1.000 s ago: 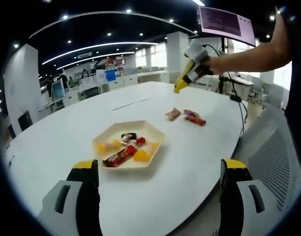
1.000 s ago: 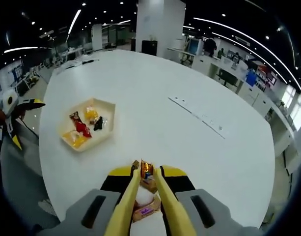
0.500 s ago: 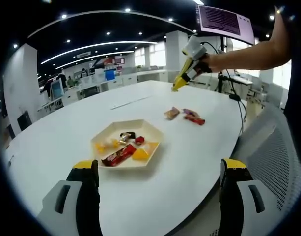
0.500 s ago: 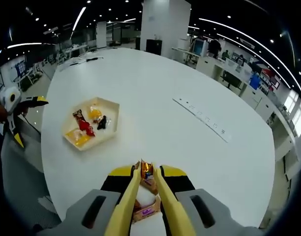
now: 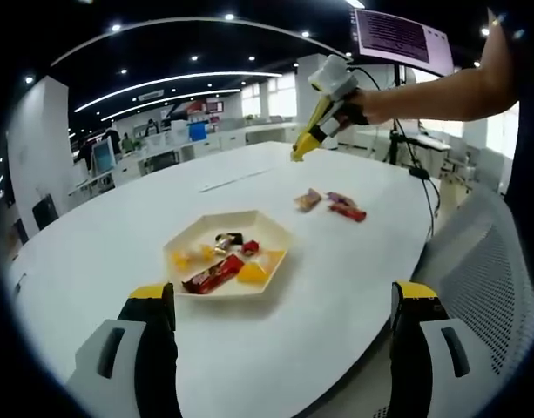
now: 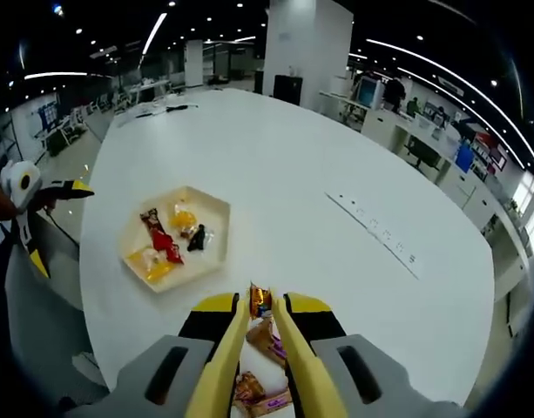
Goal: Place the target food into the container with the food tongs after gripping and lifting it, then release it inside without dropping or visibly crushing the food.
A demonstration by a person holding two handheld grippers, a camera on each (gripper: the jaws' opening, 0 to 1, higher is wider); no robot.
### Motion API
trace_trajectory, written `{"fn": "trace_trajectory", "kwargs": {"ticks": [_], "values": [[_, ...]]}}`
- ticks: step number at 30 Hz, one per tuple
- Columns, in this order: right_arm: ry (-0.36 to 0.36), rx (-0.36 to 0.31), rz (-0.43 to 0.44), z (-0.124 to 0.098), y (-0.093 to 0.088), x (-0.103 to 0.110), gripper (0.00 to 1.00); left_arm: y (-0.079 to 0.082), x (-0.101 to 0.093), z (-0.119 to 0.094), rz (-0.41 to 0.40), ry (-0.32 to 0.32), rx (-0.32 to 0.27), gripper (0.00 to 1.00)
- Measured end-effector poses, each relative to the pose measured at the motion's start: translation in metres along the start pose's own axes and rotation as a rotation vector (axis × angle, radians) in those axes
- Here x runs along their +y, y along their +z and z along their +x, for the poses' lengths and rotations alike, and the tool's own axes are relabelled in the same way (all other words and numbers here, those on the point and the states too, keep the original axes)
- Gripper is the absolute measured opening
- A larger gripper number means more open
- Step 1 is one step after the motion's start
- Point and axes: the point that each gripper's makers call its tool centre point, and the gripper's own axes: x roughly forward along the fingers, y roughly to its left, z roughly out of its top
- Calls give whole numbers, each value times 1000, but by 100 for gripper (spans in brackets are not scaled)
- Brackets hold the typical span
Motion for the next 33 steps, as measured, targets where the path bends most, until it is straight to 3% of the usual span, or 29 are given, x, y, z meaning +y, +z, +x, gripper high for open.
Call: {"fn": "trace_trajectory", "kwargs": {"ticks": [22,33], "values": [[96,-47,-94,40,82,48,19,5,7,-2,-5,34,-28,99],[142,-58,-134,58,111,75,19,7,6,-3,-13,27,-38,99]]}}
